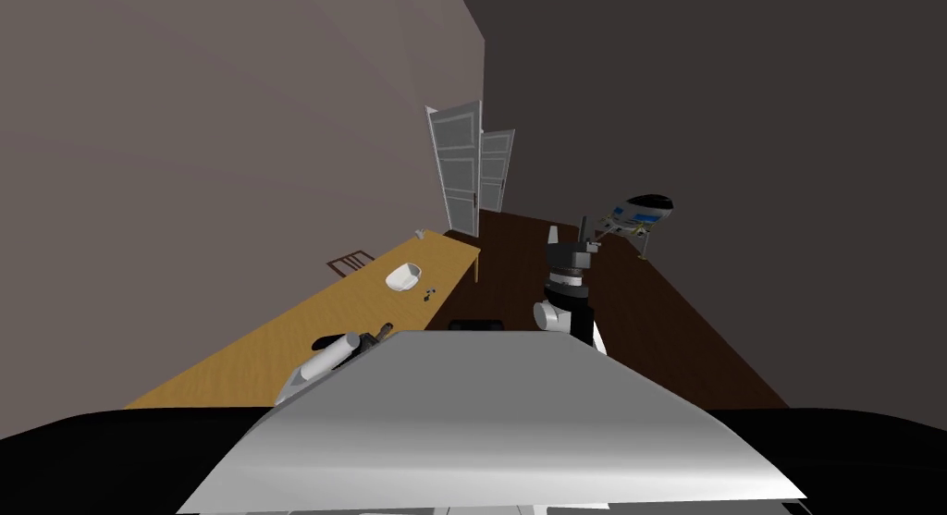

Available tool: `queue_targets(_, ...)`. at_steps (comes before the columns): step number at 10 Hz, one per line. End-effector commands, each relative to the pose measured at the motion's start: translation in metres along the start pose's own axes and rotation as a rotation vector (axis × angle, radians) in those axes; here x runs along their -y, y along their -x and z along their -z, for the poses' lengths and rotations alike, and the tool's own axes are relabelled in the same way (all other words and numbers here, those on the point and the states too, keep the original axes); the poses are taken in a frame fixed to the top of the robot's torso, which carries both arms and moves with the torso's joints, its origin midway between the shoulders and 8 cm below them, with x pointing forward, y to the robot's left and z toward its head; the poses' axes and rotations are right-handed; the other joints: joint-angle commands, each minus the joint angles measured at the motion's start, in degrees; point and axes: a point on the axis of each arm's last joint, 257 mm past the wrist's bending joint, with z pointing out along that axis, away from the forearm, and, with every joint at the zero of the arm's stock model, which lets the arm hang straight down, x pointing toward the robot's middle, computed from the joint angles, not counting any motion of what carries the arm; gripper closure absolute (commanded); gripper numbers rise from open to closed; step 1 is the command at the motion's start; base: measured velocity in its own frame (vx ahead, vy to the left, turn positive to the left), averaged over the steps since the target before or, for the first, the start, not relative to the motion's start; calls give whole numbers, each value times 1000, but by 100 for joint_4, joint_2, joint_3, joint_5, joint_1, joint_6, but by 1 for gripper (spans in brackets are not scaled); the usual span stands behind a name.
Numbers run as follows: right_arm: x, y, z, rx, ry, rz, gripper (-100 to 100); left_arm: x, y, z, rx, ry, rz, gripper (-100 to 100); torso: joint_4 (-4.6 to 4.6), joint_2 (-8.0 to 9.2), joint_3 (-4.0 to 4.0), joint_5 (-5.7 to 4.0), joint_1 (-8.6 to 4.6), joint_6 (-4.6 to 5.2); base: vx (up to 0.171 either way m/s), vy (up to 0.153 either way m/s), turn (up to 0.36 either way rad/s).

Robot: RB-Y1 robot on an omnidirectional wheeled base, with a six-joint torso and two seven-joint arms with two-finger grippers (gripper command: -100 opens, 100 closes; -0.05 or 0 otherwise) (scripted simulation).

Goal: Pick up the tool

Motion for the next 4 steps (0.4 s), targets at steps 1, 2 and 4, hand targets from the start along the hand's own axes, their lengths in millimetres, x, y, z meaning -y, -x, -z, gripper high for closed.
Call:
queue_targets(1, 0, 0, 0, 0, 0, 0, 0, 6, 2, 7, 1, 2, 3, 100, 0, 0, 0, 0, 0, 0, -40, -55, -16)
queue_targets(2, 0, 0, 0, 0, 0, 0, 0, 11, 4, 13, 1, 1, 5, 100, 1, 7, 4, -1, -9, -1, -27, -53, -18)
queue_targets(4, 0, 0, 0, 0, 0, 0, 0, 8, 3, 11, 2, 2, 4, 0, 1, 1, 1, -1, -5, -1, -5, -13, 1)
